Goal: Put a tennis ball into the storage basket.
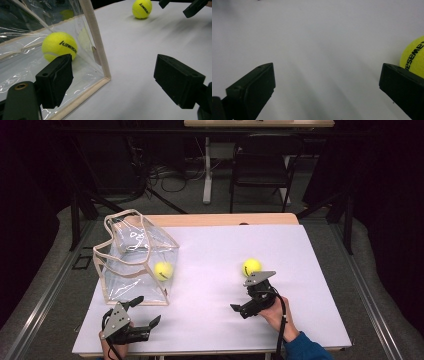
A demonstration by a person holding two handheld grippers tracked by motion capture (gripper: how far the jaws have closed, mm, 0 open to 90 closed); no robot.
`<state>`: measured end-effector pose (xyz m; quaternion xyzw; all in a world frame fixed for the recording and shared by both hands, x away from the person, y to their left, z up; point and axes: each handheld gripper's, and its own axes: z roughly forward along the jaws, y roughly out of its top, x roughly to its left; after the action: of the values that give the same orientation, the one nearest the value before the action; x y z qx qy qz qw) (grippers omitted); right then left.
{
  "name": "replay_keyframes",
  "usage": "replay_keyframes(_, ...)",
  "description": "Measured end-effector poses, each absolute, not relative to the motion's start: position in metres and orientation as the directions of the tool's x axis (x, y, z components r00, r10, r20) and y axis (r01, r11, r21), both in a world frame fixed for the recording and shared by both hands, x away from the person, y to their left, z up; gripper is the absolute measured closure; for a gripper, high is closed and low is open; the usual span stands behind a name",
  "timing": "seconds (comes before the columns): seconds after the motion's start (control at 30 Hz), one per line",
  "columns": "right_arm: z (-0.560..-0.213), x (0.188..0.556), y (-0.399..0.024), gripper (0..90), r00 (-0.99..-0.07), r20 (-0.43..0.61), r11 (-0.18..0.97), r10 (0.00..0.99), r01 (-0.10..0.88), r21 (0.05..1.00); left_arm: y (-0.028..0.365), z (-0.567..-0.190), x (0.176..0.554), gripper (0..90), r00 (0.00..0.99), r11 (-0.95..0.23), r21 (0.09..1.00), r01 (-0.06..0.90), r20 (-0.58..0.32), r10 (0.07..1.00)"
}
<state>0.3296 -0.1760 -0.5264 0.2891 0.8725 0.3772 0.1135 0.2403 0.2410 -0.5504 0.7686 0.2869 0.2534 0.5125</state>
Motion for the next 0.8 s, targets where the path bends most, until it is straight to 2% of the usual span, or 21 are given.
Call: replay_keyframes(0.8, -0.520, 0.344, -0.201, 0.0, -0.758, 0.007, 0.509, 0.652, 0.445, 0.737, 0.241, -0.551, 0.241, 16.0, 0.708, -0.314, 0.932, 0.183, 0.096, 0.700)
